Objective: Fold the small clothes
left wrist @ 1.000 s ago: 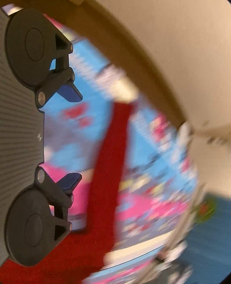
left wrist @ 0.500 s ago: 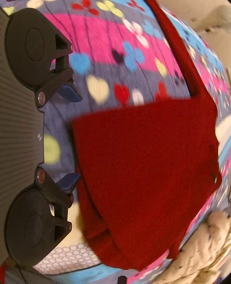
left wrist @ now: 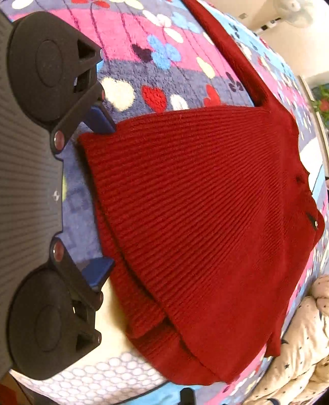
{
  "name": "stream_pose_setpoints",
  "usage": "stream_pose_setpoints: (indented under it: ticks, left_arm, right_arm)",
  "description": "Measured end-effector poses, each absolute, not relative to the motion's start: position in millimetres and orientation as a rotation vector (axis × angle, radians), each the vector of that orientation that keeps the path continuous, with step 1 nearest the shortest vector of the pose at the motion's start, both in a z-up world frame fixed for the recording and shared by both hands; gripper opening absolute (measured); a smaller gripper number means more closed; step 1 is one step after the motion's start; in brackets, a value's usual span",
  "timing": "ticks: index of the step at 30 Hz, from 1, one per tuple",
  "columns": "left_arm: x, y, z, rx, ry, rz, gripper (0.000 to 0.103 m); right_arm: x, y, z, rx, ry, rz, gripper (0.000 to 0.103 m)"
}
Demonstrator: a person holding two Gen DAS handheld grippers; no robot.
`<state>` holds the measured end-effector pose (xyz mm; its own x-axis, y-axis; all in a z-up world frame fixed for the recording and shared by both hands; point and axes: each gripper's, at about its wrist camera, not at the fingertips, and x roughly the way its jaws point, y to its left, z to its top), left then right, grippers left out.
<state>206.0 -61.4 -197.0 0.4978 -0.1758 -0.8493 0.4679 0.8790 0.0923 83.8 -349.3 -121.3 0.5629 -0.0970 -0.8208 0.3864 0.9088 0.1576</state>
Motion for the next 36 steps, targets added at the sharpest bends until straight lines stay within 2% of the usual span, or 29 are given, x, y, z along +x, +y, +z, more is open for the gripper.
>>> stream_pose_setpoints:
  ticks: [10,14,18,19,20,21,23,26,29,34,35,36]
  left_arm:
    - [251.2,6.4,-196.2,0.077,1.035,-0.141,0.103]
    - [256.7,20.8,-199.8,0.028,1.046,-0.128,0.103]
    - [259.1,3.9,-197.5,0.099,1.037,-0.107,0.102]
    - [260.0,1.5,-196.2,0.103,1.036,-0.101,0.099]
    - [258.2,-1.2,-192.0,0.097,1.028,-0.115,0.082]
    - [255.0,-1.9,-188.1,0.078,1.014,-0.144,0.044]
    - [252.5,-3.9,-173.4,0.042,0.972,-0.16,0.012]
    - [246.8,4.1,-134.6,0.024,0.837,-0.093,0.01]
    - [246.3,32.1,-110.2,0.004,0.785,-0.049,0.01]
    - [257.8,60.0,-143.5,0.069,0.868,0.012,0.01]
    - [258.5,59.1,-150.9,0.072,0.887,0.013,0.011]
    - [260.2,56.6,-160.4,0.074,0.911,0.018,0.012]
  right_arm:
    - [81.2,-362.6,-118.0,0.291,0.871,-0.4,0.061]
    - [85.9,-393.0,-124.1,0.285,0.786,-0.589,0.075]
    - [99.0,-423.8,-152.4,0.317,0.821,-0.659,0.075]
    - [103.4,-428.3,-157.2,0.334,0.82,-0.649,0.075]
    - [108.0,-430.7,-160.1,0.313,0.803,-0.639,0.077]
    - [112.4,-430.9,-161.5,0.28,0.787,-0.632,0.079]
    - [120.8,-431.8,-165.4,0.241,0.763,-0.612,0.079]
    - [124.9,-431.1,-166.8,0.231,0.742,-0.599,0.079]
    - [120.9,-428.3,-163.1,0.282,0.721,-0.558,0.08]
    - [130.4,-408.0,-166.2,0.163,0.71,-0.498,0.081]
    - [131.2,-406.1,-166.6,0.153,0.701,-0.488,0.076]
    - [131.4,-405.0,-166.2,0.147,0.69,-0.461,0.052]
